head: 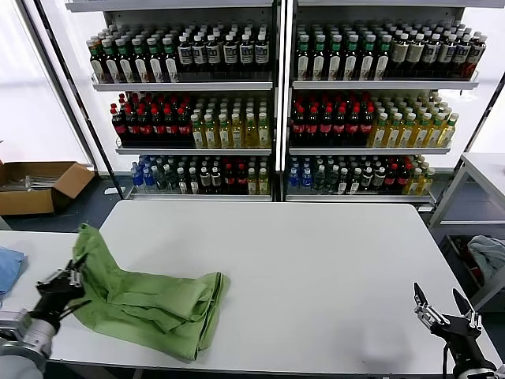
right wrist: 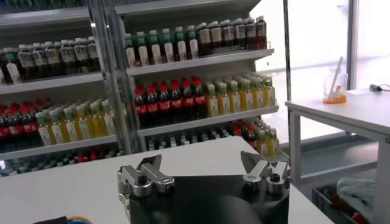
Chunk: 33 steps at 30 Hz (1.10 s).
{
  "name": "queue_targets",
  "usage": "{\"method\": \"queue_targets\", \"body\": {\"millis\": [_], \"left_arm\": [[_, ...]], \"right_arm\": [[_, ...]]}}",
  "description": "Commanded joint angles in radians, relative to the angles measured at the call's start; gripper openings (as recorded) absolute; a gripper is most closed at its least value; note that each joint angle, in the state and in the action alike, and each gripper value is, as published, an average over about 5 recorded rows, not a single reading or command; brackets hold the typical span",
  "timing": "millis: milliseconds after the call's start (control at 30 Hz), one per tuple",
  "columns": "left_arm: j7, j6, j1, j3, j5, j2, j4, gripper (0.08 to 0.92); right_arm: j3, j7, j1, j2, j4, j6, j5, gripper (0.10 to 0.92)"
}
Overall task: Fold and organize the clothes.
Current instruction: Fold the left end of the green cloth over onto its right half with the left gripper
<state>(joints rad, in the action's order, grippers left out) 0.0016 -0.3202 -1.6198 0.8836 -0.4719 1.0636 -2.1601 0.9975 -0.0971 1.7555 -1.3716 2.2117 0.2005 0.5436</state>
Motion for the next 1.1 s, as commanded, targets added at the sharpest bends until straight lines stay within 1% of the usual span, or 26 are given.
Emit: {"method": "queue_targets", "body": {"millis": [33, 367, 600, 733, 833, 1000, 1100], "left_arm": [[0.008, 0.011, -0.067, -0.309, 0.149, 0.176, -0.153, 0.108], [-0.039, -0.042, -0.028, -0.476, 0.161, 0.26, -0.039, 0.108], [-0.032, -0.063, -0.036, -0.551, 0.237, 0.295, 0.014, 0.108], [-0.073, -0.081, -0.022, -0.585, 0.254, 0.32, 0.025, 0.113], [-0.097, -0.083, -0.017, -0.596, 0.23, 0.318, 0.007, 0.159], [-0.124, -0.082, -0.003, -0.591, 0.156, 0.302, -0.025, 0.301], [-0.16, -0.09, 0.01, -0.571, 0.07, 0.305, -0.056, 0.387]], "right_arm": [[-0.007, 0.0, 0.002, -0.005, 0.007, -0.001, -0.006, 0.823], [-0.02, -0.002, -0.001, -0.012, -0.016, -0.01, -0.007, 0.823], [-0.023, -0.003, -0.004, -0.015, -0.031, -0.018, -0.007, 0.823], [-0.034, -0.004, -0.006, -0.024, -0.039, -0.022, -0.013, 0.823], [-0.046, -0.006, -0.003, -0.032, -0.044, -0.027, -0.02, 0.823], [-0.064, -0.009, -0.005, -0.04, -0.045, -0.034, -0.029, 0.823], [-0.073, -0.01, -0.012, -0.044, -0.042, -0.034, -0.031, 0.823]]}}
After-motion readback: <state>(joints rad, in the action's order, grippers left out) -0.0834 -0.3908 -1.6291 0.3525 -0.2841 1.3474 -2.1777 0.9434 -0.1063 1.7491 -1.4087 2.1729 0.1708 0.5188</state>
